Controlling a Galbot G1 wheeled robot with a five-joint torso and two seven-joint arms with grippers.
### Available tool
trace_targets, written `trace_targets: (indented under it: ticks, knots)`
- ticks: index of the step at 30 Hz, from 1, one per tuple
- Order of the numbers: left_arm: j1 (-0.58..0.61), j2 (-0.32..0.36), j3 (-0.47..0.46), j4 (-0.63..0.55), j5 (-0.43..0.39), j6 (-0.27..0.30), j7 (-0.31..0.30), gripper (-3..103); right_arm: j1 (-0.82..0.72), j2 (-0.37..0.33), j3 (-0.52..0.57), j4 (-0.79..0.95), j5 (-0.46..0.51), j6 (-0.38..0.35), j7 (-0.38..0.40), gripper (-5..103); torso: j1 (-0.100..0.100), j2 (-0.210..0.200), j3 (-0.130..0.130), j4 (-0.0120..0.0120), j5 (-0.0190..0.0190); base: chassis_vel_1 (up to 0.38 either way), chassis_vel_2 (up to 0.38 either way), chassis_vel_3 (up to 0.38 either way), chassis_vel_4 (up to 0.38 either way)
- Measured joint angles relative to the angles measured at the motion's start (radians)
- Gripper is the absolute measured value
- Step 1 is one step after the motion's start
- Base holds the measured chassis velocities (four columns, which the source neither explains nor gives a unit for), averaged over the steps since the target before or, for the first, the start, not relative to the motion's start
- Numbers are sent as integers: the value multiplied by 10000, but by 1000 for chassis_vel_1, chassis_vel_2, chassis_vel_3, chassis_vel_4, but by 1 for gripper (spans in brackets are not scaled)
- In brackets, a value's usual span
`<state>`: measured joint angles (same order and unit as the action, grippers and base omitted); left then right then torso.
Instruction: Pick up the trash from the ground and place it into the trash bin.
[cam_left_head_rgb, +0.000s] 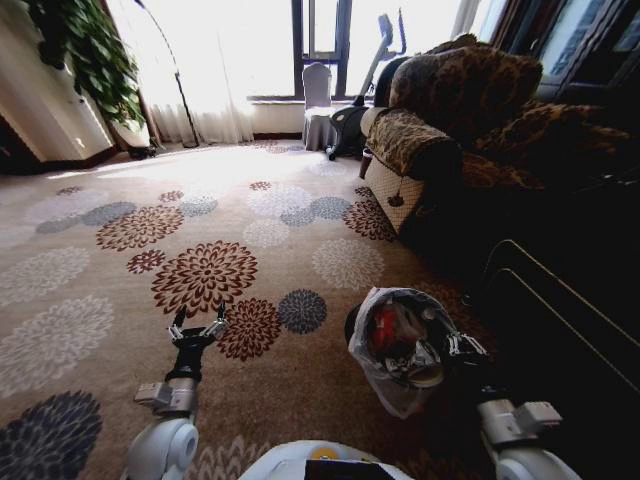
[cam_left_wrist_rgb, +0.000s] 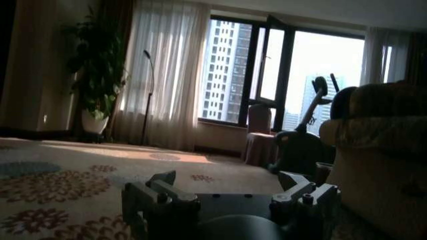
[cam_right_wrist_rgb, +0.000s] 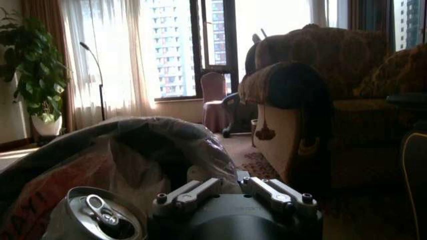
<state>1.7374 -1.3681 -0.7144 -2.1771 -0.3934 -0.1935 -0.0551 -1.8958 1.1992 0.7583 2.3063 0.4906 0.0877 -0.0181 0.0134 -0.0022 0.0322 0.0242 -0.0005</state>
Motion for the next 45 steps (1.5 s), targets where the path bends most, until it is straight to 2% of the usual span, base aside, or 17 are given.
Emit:
trace_targets:
  ticks: [15, 27, 32, 33, 34, 45]
  knots:
    - [-28, 24, 267, 13, 10, -3, 17, 100, -183, 161, -106, 157, -177, -20, -2, 0, 0, -1, 0, 0, 3, -10, -12, 17, 16]
    - [-18, -26, 268, 109, 26, -69, 38, 100, -164, 209, -343, 108, -406, 244, 6, 0, -1, 0, 0, -5, 13, -190, -182, 180, 165]
    - [-11, -59, 174, 75, 25, -69, 40, 100, -156, 233, -527, -43, -529, 306, 6, 0, 0, 0, 0, 0, 10, -58, -32, 56, 42]
    - [6, -64, 146, 95, 21, -84, 39, 100, -135, 234, -603, -47, -549, 306, 0, 0, 0, 0, 0, 0, -5, 0, 0, 0, 0]
    - [6, -64, 146, 95, 21, -84, 39, 100, -135, 234, -603, -47, -549, 306, 0, 0, 0, 0, 0, 0, -5, 0, 0, 0, 0]
    - [-20, -108, 190, 123, 21, -76, 38, 100, -160, 207, -488, -105, -512, 331, -2, 0, 0, 0, 0, -3, 8, 4, 4, -5, -4]
